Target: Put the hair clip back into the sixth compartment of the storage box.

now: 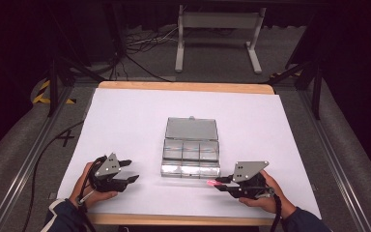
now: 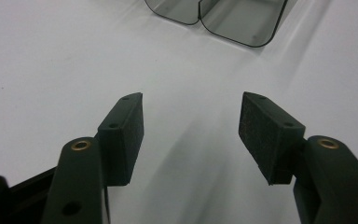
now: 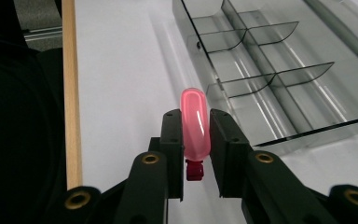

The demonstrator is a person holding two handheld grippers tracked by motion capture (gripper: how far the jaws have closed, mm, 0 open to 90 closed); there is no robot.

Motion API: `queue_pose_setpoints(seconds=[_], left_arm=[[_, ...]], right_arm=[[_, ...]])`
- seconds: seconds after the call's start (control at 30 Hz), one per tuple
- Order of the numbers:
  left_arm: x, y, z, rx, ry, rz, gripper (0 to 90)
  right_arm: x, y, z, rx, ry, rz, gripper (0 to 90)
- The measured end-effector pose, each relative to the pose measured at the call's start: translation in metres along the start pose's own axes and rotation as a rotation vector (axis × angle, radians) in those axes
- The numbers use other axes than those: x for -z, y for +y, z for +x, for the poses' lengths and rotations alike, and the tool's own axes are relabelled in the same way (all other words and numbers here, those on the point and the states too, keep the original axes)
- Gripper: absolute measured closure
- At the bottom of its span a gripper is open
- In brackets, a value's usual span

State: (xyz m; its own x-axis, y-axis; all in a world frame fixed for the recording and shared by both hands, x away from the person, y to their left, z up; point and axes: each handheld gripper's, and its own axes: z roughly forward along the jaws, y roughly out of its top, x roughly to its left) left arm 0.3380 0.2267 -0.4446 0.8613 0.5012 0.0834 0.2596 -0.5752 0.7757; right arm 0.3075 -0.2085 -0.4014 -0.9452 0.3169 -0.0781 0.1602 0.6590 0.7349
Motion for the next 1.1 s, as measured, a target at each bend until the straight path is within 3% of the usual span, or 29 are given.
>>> queue_pose_setpoints(seconds=[0.6, 0.73, 1.1], left_arm=[[0.002, 0.002, 0.0, 0.012, 0.009, -0.006, 41.8], [0.002, 0.001, -0.001, 0.006, 0.009, 0.0, 41.6], [0.001, 0.002, -0.001, -0.001, 0.006, -0.001, 41.6]], right_arm=[[0.012, 0.013, -0.023, -0.002, -0.058, -0.047, 76.6], [0.007, 0.018, -0.031, 0.001, -0.07, -0.044, 76.6], [-0.011, 0.025, -0.044, 0.01, -0.043, -0.004, 76.6]])
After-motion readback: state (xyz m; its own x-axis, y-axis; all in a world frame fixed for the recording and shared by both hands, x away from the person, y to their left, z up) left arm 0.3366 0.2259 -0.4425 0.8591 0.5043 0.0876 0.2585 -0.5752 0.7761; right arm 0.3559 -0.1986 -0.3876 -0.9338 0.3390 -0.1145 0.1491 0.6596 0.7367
